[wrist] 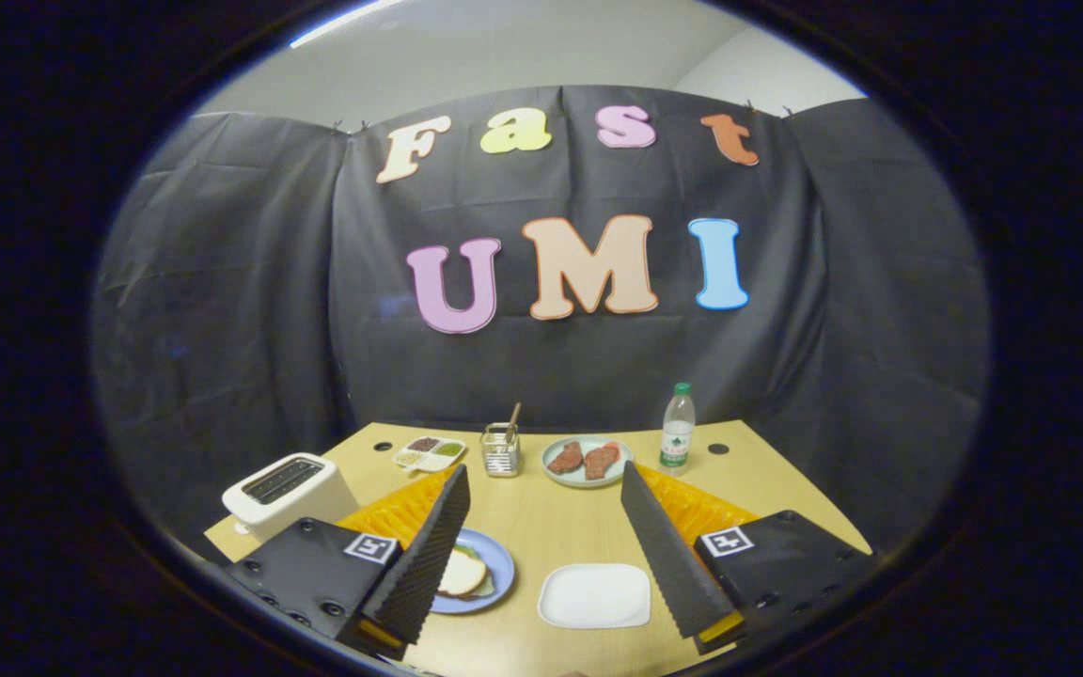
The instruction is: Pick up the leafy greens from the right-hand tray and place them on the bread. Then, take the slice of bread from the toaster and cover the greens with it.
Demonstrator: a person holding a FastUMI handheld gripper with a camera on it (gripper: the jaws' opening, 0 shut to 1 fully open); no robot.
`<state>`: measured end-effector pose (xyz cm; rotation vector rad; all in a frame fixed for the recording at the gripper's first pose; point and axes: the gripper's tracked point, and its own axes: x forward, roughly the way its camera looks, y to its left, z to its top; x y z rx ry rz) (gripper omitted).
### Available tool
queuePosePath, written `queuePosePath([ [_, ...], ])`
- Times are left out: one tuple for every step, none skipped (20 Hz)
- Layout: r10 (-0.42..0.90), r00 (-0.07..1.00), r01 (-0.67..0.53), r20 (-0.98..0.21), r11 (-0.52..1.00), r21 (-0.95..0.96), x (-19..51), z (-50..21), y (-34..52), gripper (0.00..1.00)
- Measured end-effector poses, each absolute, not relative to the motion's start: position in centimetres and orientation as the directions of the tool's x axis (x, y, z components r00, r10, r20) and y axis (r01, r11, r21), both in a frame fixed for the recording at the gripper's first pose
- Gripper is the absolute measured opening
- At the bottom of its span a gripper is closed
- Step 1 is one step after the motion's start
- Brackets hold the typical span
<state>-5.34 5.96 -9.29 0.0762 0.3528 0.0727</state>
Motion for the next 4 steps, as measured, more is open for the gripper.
queuePosePath([
  [0.074, 0.94, -0.049, -0.332, 0.995, 0.082, -5.47, -8.81, 5.7, 1.0],
  [0.066, 0.945, -0.042, -0.32, 0.996, 0.08, -5.47, -8.29, 5.49, 1.0],
  [0.058, 0.947, -0.036, -0.316, 0.996, 0.076, -5.53, -8.16, 5.27, 1.0],
  [0.052, 0.949, -0.031, -0.311, 0.997, 0.071, -5.49, -7.89, 5.07, 1.0],
])
